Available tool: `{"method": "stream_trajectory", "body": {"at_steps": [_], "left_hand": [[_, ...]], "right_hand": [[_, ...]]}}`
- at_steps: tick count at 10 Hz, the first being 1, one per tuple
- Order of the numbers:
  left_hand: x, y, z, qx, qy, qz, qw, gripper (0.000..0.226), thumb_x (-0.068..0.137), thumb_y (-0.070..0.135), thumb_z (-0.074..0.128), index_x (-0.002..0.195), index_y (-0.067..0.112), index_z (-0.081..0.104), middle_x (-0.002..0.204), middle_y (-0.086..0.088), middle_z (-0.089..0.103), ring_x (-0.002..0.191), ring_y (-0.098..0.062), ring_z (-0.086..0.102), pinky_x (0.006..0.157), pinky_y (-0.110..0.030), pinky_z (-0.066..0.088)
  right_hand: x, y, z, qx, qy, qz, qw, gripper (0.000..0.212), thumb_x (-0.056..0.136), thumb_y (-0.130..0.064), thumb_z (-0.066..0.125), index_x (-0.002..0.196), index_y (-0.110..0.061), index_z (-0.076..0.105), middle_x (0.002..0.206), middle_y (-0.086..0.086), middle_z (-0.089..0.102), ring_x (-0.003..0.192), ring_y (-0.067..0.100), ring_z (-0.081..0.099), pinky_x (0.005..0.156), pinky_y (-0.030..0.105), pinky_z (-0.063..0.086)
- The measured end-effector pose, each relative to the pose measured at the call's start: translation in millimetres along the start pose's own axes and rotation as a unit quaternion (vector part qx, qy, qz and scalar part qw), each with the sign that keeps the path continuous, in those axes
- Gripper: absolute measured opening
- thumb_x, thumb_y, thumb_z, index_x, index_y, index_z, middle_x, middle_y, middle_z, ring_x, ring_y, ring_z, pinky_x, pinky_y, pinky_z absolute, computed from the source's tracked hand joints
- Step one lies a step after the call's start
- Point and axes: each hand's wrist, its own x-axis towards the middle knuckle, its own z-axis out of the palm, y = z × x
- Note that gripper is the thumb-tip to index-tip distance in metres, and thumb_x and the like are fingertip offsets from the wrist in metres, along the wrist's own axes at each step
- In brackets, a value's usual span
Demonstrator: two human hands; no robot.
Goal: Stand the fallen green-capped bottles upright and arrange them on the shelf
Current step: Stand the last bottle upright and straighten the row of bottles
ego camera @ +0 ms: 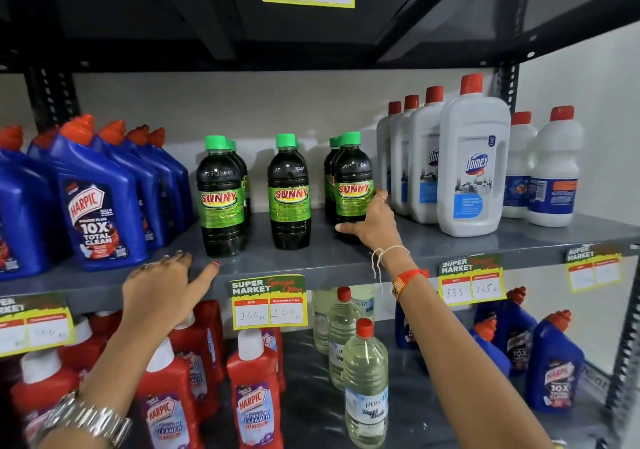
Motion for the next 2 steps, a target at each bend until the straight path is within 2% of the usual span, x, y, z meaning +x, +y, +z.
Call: {"method": "stream_trajectory", "body": {"at_steps": [2], "left_hand": [[0.2,-0.4,1.4,-0.002,-0.001,-0.012,1.000,0.068,0.085,0.063,0.030,0.121,0.013,0.059,0.126,-0.008,0.063,0.108,-0.029,0.062,0.080,-0.038,0.049]], "right_hand": [[-2.1,-2.9,-0.6,0.000,-0.010,0.000,1.000,0.086,0.062,-0.020,0.085,0.124,0.000,0.028,0.129,0.020,0.050,0.125,0.034,0.044,0.105,0.041,0.038]]}}
